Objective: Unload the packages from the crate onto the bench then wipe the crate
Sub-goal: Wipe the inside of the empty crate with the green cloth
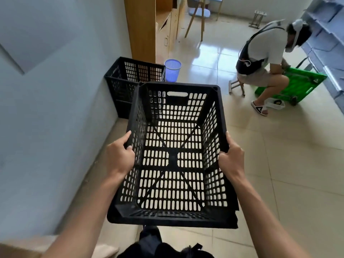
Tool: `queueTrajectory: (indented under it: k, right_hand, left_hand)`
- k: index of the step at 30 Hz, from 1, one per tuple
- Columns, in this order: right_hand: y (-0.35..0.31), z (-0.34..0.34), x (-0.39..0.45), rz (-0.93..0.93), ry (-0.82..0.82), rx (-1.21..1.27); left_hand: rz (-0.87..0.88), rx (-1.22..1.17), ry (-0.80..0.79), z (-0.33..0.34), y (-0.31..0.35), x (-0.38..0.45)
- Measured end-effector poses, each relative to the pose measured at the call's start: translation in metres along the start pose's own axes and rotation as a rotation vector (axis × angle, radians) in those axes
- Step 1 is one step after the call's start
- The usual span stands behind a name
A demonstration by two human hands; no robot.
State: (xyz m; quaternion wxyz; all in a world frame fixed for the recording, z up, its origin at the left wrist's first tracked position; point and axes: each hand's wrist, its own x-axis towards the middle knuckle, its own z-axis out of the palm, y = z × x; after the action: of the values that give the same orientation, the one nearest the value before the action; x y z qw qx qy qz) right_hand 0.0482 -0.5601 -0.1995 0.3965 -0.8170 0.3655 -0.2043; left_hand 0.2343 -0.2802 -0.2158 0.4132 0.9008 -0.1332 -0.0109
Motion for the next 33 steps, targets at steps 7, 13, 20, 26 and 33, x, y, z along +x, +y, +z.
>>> queueTrajectory:
  k: [7, 13, 20, 26, 33]
  right_hand:
    - [-0.028, 0.019, 0.126, -0.025, 0.065, 0.006]
    - [-0.01, 0.029, 0.244, -0.042, 0.105, 0.023]
    - [0.006, 0.023, 0.394, -0.053, 0.049, 0.018]
    - [-0.01, 0.034, 0.509, -0.086, -0.03, 0.022]
    - [-0.039, 0.085, 0.638, -0.083, -0.104, 0.011]
  left_hand:
    - [0.041, -0.008, -0.002, 0.036, 0.027, 0.137]
    - [0.069, 0.005, -0.021, 0.103, 0.066, 0.242]
    - [0.0, -0.009, 0.005, 0.174, 0.121, 0.331]
    - [-0.063, -0.041, 0.013, 0.208, 0.154, 0.411]
    - [-0.094, -0.09, 0.052, 0.232, 0.155, 0.526]
